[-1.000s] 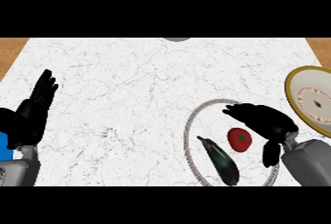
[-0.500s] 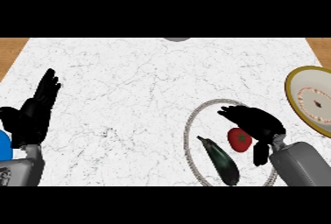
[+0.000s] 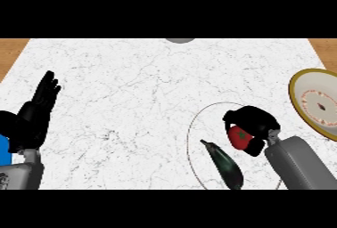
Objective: Pick the tomato from the placemat and place it in the bowl
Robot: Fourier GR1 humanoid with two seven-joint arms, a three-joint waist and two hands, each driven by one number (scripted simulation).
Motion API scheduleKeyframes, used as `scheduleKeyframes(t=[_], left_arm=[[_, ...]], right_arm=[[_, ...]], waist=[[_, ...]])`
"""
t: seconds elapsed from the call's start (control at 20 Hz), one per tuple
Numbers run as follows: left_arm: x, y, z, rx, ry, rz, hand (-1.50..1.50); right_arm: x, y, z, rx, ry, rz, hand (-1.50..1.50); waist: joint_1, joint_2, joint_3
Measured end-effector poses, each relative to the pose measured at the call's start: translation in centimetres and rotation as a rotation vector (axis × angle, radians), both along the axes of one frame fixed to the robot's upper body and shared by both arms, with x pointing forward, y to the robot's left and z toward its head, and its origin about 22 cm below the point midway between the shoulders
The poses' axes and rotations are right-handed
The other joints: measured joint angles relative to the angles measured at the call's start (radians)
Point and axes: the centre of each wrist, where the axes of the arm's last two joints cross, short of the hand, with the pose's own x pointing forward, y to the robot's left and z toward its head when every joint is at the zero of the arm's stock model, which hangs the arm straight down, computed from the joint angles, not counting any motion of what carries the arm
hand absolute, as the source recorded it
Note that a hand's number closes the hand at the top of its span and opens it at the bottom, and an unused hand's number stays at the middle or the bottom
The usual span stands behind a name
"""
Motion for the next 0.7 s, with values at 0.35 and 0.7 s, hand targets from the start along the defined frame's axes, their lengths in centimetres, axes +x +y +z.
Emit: scheduleKeyframes(t=[0.35, 0.7], left_arm=[[0.3, 0.8, 0.7, 0.002, 0.004, -0.001, 0.0], [0.5, 0.4, 1.0, 0.005, 0.002, 0.001, 0.0]], right_arm=[[0.9, 0.4, -0.7, 0.04, -0.034, 0.01, 1.5], [3.0, -1.7, 0.2, 0.045, -0.151, -0.405, 1.5]], waist=[[0.001, -0.001, -0.001], [0.001, 0.012, 0.006]])
